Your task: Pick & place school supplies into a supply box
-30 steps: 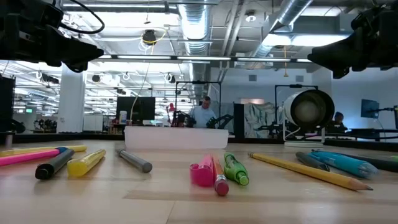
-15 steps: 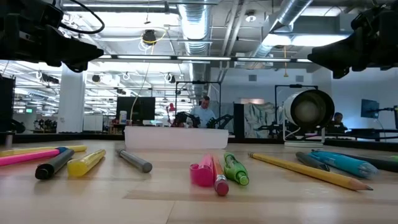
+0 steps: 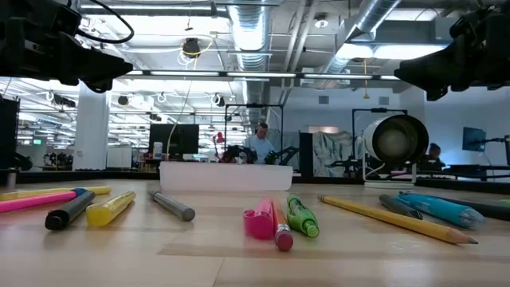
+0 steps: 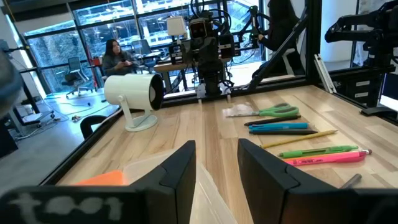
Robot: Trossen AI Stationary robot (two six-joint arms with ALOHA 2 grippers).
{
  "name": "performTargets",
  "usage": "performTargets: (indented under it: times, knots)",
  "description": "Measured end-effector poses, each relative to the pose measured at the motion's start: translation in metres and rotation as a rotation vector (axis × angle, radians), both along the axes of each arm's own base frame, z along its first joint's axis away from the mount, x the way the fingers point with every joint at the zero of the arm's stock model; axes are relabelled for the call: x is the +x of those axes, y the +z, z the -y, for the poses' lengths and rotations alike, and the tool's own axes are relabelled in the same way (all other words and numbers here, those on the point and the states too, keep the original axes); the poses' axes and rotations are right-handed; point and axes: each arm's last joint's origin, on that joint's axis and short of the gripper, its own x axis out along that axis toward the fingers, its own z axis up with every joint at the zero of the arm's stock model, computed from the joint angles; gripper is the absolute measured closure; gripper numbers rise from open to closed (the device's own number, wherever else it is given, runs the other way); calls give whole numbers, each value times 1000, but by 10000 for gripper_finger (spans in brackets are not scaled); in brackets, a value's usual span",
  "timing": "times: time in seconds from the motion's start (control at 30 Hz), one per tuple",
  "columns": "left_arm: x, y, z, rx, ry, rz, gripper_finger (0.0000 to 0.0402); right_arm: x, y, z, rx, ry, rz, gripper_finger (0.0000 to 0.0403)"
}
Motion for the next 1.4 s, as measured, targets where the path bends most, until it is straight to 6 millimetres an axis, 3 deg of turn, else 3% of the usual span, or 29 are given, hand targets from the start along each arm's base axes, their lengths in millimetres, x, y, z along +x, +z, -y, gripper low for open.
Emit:
performTargets:
  times: [0.2, 0.4, 0.73, 0.87, 1.0, 1.13, 1.4]
  knots:
    - [0, 0, 0, 11, 0, 2, 292, 0, 0, 0, 24, 1, 4, 269]
    - [0, 1, 0, 38, -1, 12, 292, 0, 2, 0, 245, 14, 63, 269]
    - [0, 1, 0, -27, -7, 15, 292, 0, 2, 0, 251, 8, 60, 269]
    - [0, 2, 3, -2, -88, 27, 292, 0, 3, 0, 233, 12, 67, 269]
    - [-1, 6, 6, 50, -222, 68, 292, -2, 16, -1, 142, 56, 110, 269]
    - [-2, 6, 9, 96, -323, 84, 292, -10, 44, -6, 1, 190, 237, 269]
    - [-2, 7, 10, 62, -337, 79, 292, -22, 74, -15, -187, 368, 369, 269]
